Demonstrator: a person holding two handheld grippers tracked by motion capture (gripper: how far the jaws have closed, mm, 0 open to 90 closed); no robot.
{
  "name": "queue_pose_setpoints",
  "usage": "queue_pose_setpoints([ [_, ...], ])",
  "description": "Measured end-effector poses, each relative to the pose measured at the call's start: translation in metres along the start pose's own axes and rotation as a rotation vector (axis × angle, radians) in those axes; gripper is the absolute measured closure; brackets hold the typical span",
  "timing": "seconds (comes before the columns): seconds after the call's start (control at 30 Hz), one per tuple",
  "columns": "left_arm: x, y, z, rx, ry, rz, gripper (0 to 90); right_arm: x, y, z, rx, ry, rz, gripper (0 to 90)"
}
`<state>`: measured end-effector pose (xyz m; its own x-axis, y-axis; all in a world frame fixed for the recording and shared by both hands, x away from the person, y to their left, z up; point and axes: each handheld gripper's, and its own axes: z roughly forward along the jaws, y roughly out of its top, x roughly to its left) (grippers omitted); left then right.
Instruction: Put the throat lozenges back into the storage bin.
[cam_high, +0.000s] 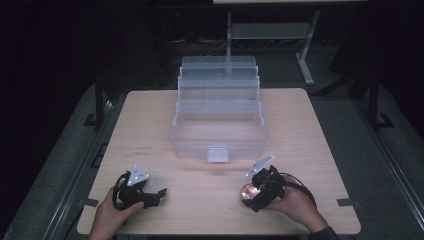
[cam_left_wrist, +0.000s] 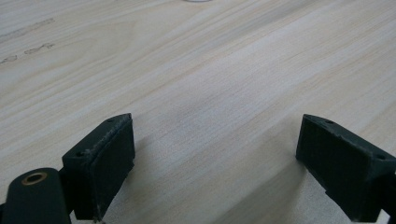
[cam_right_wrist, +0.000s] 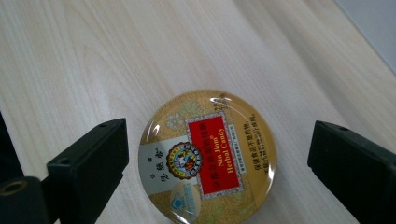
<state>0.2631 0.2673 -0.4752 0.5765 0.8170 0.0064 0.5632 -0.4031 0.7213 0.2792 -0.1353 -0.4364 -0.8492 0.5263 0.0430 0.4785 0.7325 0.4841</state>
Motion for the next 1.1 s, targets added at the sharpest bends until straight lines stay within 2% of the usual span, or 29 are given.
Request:
queue_pose_setpoints([
  [0.43, 0.000, 0.000, 0.000, 0.000, 0.000, 0.000, 10.7, 0.001, -0.002, 0.007, 0.019, -0.001, -0.015, 6.7],
  [0.57, 0.000, 0.000, 0.000, 0.000, 0.000, 0.000, 10.7, 0.001, -0.003, 0.009, 0.023, 0.006, -0.018, 12.7],
  [1.1, 0.000, 0.000, 0.000, 0.000, 0.000, 0.000, 10.7, 0.003, -0.003, 0.014, 0.054, -0.003, -0.040, 14.9],
])
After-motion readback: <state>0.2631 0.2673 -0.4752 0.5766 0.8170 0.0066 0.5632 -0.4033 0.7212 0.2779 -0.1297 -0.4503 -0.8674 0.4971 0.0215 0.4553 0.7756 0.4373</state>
